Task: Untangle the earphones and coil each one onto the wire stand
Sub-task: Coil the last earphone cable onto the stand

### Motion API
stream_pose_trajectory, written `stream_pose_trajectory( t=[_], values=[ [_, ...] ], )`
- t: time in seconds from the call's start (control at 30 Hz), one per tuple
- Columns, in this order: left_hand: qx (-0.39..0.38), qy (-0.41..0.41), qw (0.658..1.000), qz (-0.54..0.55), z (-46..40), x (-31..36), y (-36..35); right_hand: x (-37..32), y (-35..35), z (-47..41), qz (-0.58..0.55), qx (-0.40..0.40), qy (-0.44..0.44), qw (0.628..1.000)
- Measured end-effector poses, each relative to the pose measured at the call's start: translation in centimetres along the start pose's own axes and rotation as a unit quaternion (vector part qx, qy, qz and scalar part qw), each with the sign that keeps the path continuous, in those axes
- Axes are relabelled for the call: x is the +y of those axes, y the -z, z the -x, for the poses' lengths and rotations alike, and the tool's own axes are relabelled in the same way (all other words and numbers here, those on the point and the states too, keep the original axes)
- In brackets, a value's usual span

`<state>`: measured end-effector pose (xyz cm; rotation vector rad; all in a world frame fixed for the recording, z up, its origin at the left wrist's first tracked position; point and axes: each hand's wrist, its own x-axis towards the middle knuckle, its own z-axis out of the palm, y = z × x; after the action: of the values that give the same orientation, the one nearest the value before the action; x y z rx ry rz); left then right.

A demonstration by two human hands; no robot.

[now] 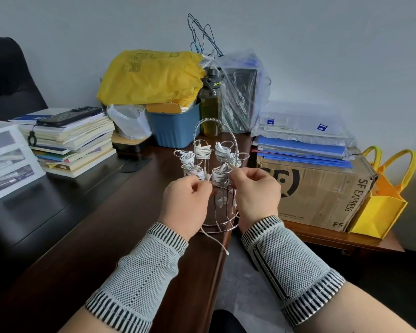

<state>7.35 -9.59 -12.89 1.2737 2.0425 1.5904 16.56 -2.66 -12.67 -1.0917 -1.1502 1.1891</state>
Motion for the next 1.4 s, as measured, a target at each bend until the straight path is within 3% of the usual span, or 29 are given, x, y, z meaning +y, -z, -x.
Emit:
stream_pose_trajectory(
  t=[0.27, 0.4, 0.5, 0.7, 0.9, 1.1, 1.23, 1.4],
  values=[
    [-0.02, 0.009, 1.0, -0.017, 0.0, 0.3, 1.0, 1.5, 0.7, 0.9, 0.075, -0.05, 0.168, 0.982],
    [-0.061, -0.02, 0.997, -0.031, 0.0, 0.5, 1.4, 2.5, 0.4, 1.6, 0.142, -0.071, 0.339, 0.927],
    [-0.083, -0.042, 0.995, -0.033, -0.3, 0.2, 1.6, 2.8, 0.1, 1.7, 0.146, -0.118, 0.395, 0.899],
    [-0.099, -0.053, 0.99, -0.079, -0.7, -0.1, 2.5, 2.9, -0.1, 0.9, 0.173, -0.153, 0.413, 0.881],
    [-0.113, -0.083, 0.97, -0.199, -0.8, 1.9, 4.2, 3.3, 0.0, 0.7, 0.192, -0.121, 0.421, 0.878],
    [-0.168, -0.05, 0.976, -0.126, -0.7, 2.9, 5.9, 3.5, 0.3, 0.9, 0.158, -0.079, 0.389, 0.904],
    [-0.129, -0.061, 0.985, -0.097, -0.8, 2.4, 5.3, 2.5, 0.4, 1.2, 0.118, -0.073, 0.314, 0.939],
    [-0.02, -0.057, 0.995, -0.082, -0.9, 2.4, 3.3, 1.0, 0.4, 1.4, 0.04, -0.093, 0.179, 0.979]
  ],
)
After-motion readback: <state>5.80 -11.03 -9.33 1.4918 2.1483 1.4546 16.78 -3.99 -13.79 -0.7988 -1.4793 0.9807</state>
